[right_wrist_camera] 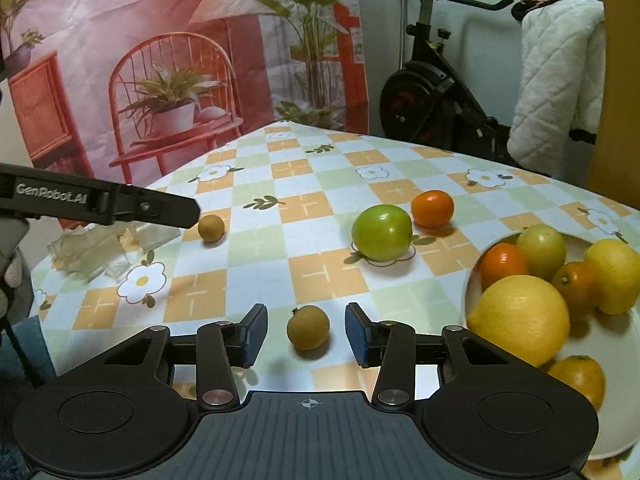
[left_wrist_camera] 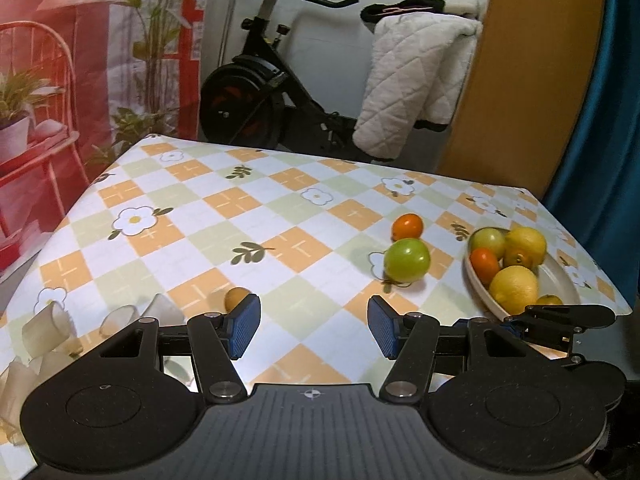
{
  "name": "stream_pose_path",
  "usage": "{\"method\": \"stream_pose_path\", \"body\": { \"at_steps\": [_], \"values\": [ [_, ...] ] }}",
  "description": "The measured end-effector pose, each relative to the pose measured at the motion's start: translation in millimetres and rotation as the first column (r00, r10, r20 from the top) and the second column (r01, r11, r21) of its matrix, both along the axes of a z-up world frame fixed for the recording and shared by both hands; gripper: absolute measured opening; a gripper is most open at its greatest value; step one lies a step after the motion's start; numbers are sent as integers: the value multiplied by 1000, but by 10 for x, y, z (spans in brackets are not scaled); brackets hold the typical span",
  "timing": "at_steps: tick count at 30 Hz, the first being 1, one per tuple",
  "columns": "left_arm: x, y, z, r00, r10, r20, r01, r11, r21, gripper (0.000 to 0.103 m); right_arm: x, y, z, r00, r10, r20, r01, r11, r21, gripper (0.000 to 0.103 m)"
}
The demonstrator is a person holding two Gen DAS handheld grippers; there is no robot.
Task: Organize fruits
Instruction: 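Move the left gripper to the small brown round fruit on the table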
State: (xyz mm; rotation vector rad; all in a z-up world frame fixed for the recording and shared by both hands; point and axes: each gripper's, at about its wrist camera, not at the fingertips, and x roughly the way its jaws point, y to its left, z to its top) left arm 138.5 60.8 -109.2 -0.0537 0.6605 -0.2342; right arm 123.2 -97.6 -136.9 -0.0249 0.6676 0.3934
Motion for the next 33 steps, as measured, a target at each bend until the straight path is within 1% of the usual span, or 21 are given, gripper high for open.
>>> {"method": "stream_pose_path", "body": {
  "at_steps": [3, 5, 7, 10, 14, 17, 21, 26, 33],
  "values": [
    [-5, 27, -20, 1000, 13, 3, -13, 1000, 4, 62, 47, 44, -58, 1000, 15, -6, -15, 1000, -9, 36],
    [0, 30, -37, 1000, 17, 3, -17, 1000, 4, 62, 77, 46, -85, 1000, 16, -16, -16, 1000, 9, 32],
    [-9, 41, -64, 1000, 15, 0, -15, 1000, 8, 62, 104, 47, -99, 1000, 10, -17, -10, 1000, 21, 31],
    [0, 46, -92, 1000, 18, -8, -18, 1000, 23, 62, 135, 31, -121, 1000, 6, -27, -5, 999, 39, 24],
    [18, 60, -105, 1000, 29, -13, -28, 999, 30, 62, 133, -3, -145, 999, -1, -33, 4, 998, 70, 24],
    [30, 70, -128, 999, 36, -19, -35, 999, 33, 62, 69, 3, -199, 1000, 14, -7, -14, 998, 55, 25],
    [68, 83, -151, 998, 50, -24, -49, 998, 41, 62, 32, -12, -226, 1000, -5, 5, 5, 998, 61, 25],
    [134, 109, -155, 997, 77, -12, -77, 996, 43, 61, 28, -88, -228, 998, -51, 21, 49, 995, 82, 25],
    [215, 109, -218, 992, 125, 14, -126, 989, 74, 61, -27, -118, -217, 997, -65, 52, 60, 994, 90, 25]
  ]
}}
